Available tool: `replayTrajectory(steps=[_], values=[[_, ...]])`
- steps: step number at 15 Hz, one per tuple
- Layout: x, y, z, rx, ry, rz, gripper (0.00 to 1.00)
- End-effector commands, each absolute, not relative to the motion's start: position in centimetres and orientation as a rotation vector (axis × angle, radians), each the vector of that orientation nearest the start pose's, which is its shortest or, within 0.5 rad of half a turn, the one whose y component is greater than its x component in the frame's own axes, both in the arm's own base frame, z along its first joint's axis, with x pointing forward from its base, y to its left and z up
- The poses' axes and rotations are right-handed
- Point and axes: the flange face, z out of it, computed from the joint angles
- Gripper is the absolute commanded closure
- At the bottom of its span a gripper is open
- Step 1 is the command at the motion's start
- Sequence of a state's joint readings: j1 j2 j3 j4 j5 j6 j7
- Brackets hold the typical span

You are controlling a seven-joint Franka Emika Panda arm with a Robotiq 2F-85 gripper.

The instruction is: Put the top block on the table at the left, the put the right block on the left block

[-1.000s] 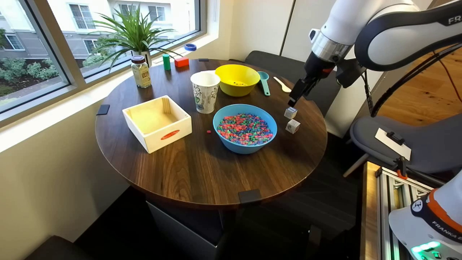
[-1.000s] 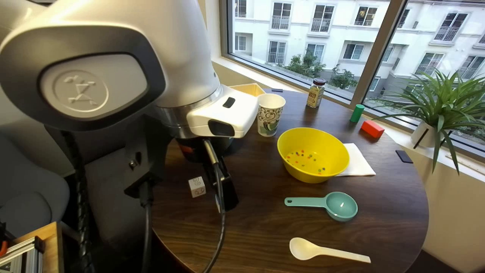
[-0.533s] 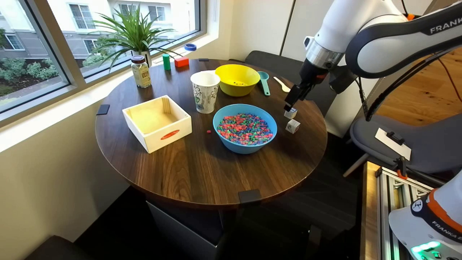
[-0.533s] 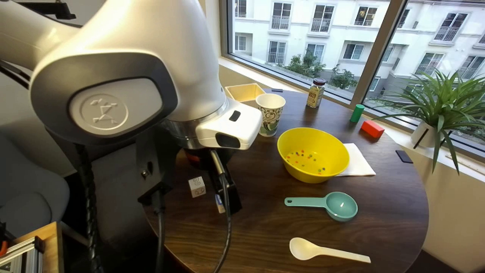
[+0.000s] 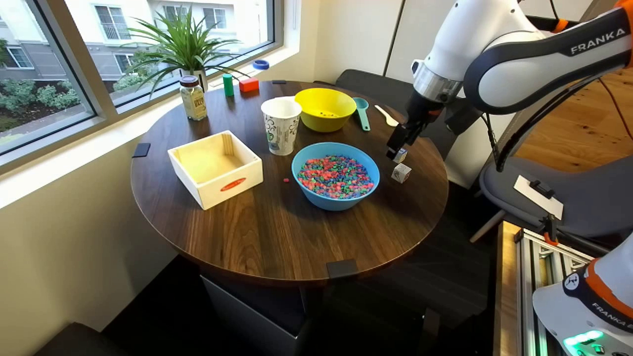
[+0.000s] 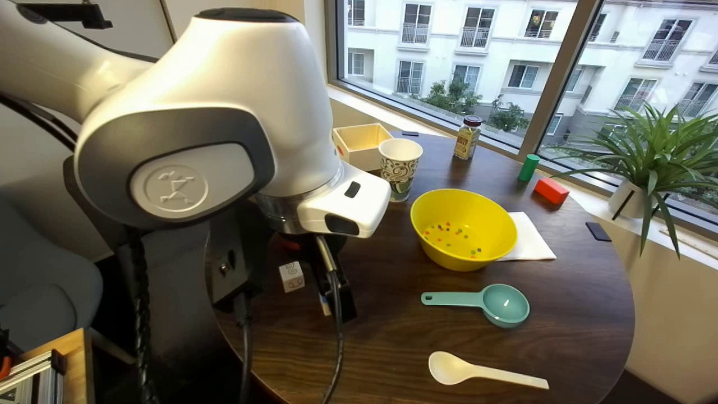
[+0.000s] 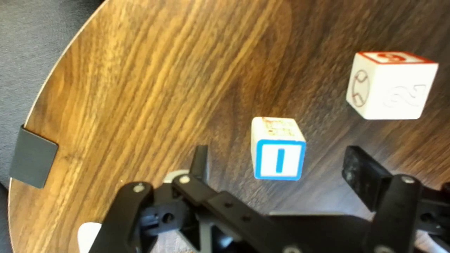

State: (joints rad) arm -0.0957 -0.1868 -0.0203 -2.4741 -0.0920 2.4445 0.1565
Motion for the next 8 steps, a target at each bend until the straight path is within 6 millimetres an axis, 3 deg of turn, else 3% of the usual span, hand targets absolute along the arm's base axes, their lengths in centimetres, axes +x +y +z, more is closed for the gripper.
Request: replayTrajectory(steps=[1,8], values=[[46.75,-5.38,36.95,-3.150,0.321,-0.257,0.29],[46.72,-5.36,37.07,-3.140,0.331,-0.258,0.85]])
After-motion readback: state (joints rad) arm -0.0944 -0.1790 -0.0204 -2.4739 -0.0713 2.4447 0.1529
